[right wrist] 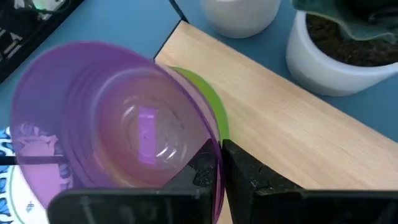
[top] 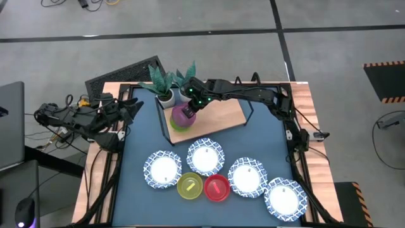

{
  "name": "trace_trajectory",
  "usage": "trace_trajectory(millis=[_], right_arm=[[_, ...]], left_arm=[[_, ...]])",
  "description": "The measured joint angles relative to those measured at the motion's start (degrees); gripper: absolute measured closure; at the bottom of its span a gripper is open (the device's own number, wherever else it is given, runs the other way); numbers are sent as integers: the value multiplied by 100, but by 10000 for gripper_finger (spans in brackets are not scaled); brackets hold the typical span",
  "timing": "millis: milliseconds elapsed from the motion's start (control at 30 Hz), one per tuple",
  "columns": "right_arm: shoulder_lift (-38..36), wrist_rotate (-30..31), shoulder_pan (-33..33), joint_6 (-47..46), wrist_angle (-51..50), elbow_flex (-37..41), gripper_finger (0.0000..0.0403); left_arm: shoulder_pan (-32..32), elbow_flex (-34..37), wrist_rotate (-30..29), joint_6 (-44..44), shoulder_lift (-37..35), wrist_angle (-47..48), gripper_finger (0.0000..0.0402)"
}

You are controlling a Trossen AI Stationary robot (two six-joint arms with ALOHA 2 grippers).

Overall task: Place and stack bowls onto a shelf
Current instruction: Stack the purple bowl on top of the green bowl on the shelf, then put the white pattern bowl on the shelf

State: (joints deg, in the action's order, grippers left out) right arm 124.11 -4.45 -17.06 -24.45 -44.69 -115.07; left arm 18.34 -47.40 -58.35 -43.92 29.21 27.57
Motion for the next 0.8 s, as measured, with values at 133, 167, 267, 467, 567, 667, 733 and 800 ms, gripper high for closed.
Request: trace_trajectory(millis=[133, 167, 267, 467, 567, 667, 733, 800], right_arm=[[0, -5, 12, 200, 34, 0, 351], [0, -7, 14, 235, 48, 0, 349], [0, -23, 5, 258, 68, 0, 336], [0, -148, -35, 266, 192, 0, 263], [0, -151, -60, 247, 293, 0, 219], [0, -152, -76, 201, 405, 0, 189], [-106, -156, -87, 199, 333, 6, 182], [-315, -258, -83, 228, 95, 7, 182]], left_arm=[[-1, 0, -2, -2, 0, 0, 123], [-1, 0, -2, -2, 0, 0, 123], [0, 0, -4, -4, 0, 2, 123], [-1, 0, -7, -4, 0, 2, 123], [-1, 0, -9, -4, 0, 8, 123], [1, 0, -9, -4, 0, 11, 123], [-1, 0, -9, -4, 0, 19, 123], [0, 0, -5, -4, 0, 34, 123]])
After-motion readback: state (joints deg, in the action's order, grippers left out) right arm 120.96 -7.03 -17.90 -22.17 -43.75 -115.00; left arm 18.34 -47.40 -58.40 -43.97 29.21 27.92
